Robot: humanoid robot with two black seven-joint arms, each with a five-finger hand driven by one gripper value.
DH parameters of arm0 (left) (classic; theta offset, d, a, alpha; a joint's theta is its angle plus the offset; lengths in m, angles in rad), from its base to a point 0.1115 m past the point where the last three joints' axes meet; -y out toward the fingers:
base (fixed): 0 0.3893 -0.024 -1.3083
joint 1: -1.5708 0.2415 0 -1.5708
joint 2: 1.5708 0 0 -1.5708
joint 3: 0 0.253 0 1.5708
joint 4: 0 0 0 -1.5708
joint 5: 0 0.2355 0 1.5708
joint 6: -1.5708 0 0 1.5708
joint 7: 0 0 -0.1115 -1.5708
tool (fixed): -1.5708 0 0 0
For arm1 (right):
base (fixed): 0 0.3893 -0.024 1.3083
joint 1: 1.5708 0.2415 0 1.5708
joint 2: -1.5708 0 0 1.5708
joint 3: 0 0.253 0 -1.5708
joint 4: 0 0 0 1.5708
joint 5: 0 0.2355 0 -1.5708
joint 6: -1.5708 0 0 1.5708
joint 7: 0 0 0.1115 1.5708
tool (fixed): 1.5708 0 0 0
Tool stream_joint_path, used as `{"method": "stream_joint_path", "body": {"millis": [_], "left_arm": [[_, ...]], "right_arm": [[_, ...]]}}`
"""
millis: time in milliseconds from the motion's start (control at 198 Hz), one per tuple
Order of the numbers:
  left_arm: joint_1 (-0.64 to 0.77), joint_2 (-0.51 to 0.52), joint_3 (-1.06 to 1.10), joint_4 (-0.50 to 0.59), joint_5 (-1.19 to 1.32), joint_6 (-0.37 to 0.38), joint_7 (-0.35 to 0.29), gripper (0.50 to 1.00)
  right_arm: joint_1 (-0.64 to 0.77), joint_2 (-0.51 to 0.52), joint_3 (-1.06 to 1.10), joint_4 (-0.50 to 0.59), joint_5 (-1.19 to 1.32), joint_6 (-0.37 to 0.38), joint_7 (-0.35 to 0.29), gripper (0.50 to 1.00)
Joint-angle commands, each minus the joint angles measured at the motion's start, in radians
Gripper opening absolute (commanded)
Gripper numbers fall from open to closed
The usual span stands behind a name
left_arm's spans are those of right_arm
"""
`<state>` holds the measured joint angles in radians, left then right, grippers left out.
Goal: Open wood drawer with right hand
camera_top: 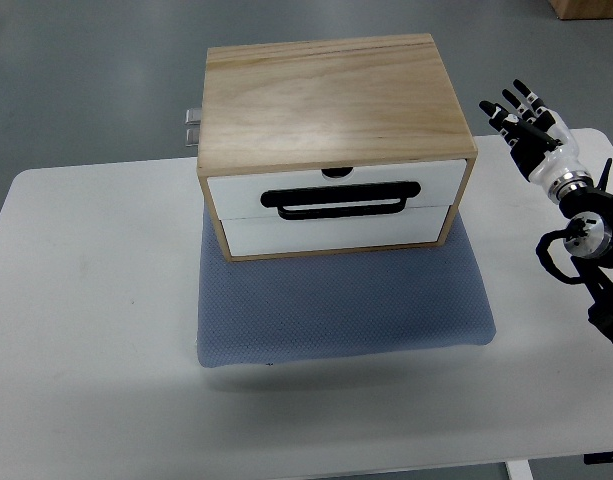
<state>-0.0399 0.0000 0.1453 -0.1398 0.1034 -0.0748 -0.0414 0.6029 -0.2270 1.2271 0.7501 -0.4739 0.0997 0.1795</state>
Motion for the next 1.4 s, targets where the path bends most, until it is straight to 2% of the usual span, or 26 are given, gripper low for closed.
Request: {"method": "stream_joint_path", "body": {"millis": [0, 1397], "left_arm": [[0.0, 0.0, 0.0, 0.0, 0.001, 0.001, 0.0, 1.0], [0.0, 0.0, -0.001, 0.002, -0.001, 0.001, 0.0, 1.0]], "right_arm": [[0.0, 0.001, 0.0, 0.0, 0.0, 0.0, 0.0, 0.954], [0.0, -0.002, 0.011, -0.003, 0.023, 0.029, -0.011, 0.954]]}}
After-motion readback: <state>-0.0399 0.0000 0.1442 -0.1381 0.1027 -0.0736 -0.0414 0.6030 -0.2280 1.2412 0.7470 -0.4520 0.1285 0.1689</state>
